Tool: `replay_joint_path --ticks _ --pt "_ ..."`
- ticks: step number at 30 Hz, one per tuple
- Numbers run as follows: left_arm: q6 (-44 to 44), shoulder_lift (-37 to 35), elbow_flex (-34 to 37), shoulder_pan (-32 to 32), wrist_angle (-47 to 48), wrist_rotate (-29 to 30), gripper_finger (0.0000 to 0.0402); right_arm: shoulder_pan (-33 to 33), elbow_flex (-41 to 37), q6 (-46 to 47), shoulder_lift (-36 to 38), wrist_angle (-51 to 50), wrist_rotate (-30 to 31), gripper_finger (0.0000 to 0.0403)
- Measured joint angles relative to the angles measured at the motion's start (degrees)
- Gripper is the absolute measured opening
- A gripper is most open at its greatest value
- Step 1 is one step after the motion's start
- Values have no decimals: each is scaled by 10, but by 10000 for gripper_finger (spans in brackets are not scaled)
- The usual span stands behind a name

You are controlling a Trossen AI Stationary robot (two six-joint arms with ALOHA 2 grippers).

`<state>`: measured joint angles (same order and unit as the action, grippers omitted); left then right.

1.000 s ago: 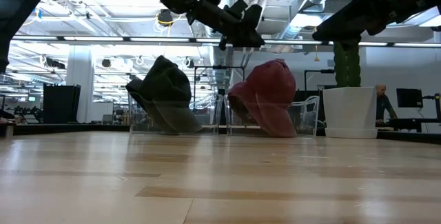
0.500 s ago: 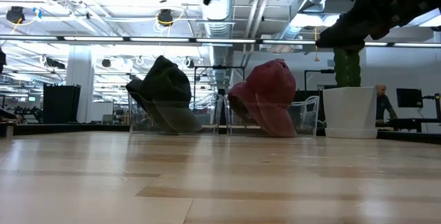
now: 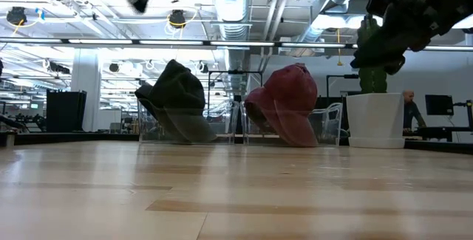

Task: Pick & Place hat
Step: Return to Home Position

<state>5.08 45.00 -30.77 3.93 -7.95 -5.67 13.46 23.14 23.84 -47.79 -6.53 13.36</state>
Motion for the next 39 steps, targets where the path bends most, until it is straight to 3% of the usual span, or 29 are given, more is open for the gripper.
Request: replay_joint_path --ticks 6,12,18,27,34,39 --pt "19 -147 143 47 -41 90 81 4 0 -54 40 0 -15 113" --pt "60 -254 233 55 -54 104 81 28 0 -87 76 -19 -14 113" --pt "66 -344 304 55 -94 132 81 65 0 -81 59 -54 -14 113" --pt "59 -352 304 55 -90 132 81 61 0 -71 54 -20 -14 113" --pt "59 -332 304 55 -88 132 81 75 0 -110 190 7 -46 113" --pt "59 -307 304 55 -88 132 81 96 0 -123 302 -51 -71 113"
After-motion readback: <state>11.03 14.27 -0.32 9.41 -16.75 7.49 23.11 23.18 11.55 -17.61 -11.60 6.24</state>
